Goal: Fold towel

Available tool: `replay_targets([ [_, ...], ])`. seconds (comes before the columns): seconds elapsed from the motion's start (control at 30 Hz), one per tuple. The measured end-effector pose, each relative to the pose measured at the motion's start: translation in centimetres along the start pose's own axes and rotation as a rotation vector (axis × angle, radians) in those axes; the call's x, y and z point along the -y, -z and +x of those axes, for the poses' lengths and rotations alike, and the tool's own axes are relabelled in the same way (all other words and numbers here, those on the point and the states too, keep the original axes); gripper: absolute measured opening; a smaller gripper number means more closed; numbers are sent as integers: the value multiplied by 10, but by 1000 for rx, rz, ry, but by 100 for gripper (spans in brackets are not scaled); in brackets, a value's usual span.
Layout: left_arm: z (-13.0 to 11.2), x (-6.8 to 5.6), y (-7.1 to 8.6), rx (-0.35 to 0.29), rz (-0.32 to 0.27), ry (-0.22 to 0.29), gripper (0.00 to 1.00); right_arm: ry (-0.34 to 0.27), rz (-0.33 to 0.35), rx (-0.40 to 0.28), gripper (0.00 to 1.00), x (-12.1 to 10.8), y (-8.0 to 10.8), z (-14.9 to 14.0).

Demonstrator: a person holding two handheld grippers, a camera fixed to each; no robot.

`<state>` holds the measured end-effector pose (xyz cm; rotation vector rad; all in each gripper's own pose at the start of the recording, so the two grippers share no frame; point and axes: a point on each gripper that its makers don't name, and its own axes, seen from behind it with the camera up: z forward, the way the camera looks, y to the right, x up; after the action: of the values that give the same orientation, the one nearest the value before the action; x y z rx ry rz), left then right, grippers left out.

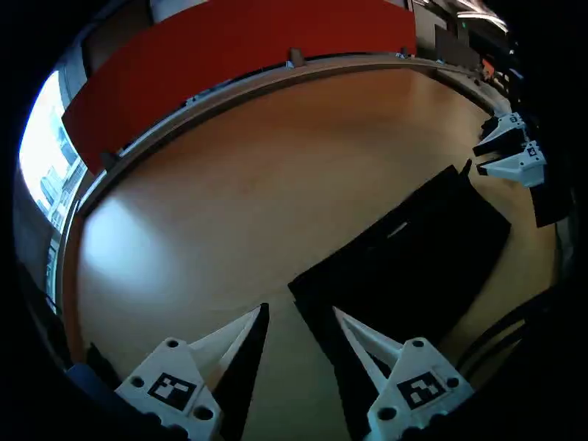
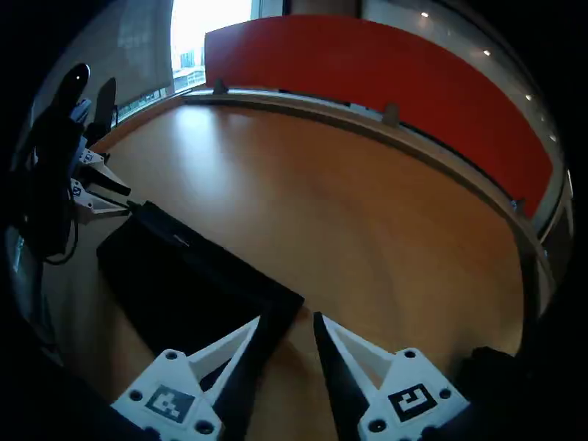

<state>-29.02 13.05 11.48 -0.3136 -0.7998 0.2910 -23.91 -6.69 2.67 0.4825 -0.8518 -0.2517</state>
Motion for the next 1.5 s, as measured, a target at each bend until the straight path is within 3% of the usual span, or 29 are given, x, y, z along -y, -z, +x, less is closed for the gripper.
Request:
replay_targets([
  [0.07,1,1,1,-1,2,7,60,1,-4,-3,59,-1,1,1],
  [0.13,1,2,3,-1,1,13,73,0,-7,-7,66,-2,2,1],
  [0.27,-1,1,7,-1,-13,27,98,-4,-10,-16,92,-1,5,2],
  [0.8,-13,-6,31,-18,-24,91,98,-23,-14,-42,95,10,30,-4],
  [1.5,-56,-23,77,-30,-9,172,98,-58,-20,-52,95,37,70,-34],
])
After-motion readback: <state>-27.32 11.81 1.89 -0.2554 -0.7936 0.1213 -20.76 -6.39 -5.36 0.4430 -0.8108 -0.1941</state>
